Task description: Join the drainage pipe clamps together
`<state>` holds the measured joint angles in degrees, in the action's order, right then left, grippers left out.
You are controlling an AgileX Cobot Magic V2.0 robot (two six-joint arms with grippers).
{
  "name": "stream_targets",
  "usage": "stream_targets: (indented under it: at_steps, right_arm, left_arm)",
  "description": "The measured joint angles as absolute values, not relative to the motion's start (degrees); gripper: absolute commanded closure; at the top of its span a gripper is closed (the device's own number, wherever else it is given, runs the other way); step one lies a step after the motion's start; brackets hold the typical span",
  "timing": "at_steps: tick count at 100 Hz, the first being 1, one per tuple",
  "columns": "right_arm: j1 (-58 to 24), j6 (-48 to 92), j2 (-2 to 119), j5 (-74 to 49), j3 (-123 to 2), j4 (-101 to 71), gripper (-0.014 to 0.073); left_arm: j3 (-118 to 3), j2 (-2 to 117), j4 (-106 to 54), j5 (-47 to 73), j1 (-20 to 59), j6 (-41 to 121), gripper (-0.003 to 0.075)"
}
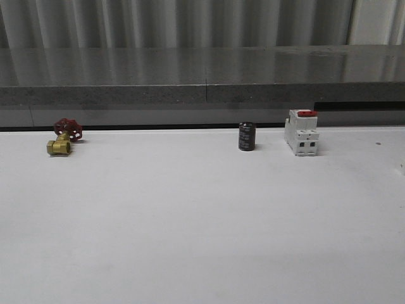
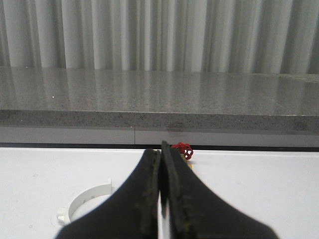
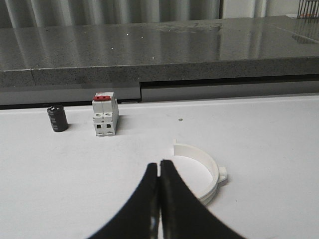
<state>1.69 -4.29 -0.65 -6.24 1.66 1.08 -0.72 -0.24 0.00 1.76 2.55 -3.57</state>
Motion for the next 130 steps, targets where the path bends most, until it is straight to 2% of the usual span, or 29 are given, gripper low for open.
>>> stream_targets:
  at_steps: [19, 59, 80, 108, 116, 123, 130]
  right_arm:
    - [1.7, -4.3, -0.6, -6.2, 1.7, 1.1, 0.0660]
    - [1.7, -4.3, -0.6, -6.2, 1.7, 1.1, 0.0660]
    - [1.7, -4.3, -0.6, -6.2, 1.7, 1.1, 0.0660]
    - [1.7, -4.3, -0.6, -6.2, 1.7, 1.1, 0.0660]
    - [1.7, -4.3, -0.6, -6.2, 1.7, 1.1, 0.0660]
    - [1.7, -4.3, -0.6, -6.2, 1.7, 1.1, 0.0660]
    - [1.7, -4.3, -0.6, -6.2, 1.7, 1.1, 0.0660]
  left_arm:
    - [-11.7, 3.8, -1.6, 9.7, 2.5, -3.6, 0.0741]
    - [-41.8, 34.6, -1.4, 36.8, 2.5, -3.6, 0.0741]
    - [-46.8, 45.8, -1.4, 40.1, 2.5, -3.6, 0.0741]
    - [-47.0, 51.8, -1.4, 40.1, 2.5, -3.6, 0.0736]
    - [-47.0, 51.8, -1.4, 40.1, 2.5, -3.6, 0.0682]
    - [-47.0, 51.8, -1.4, 40.1, 2.5, -3.6, 0.0576]
    - [-47.0, 51.8, -1.4, 40.1, 2.5, -3.6, 0.0439]
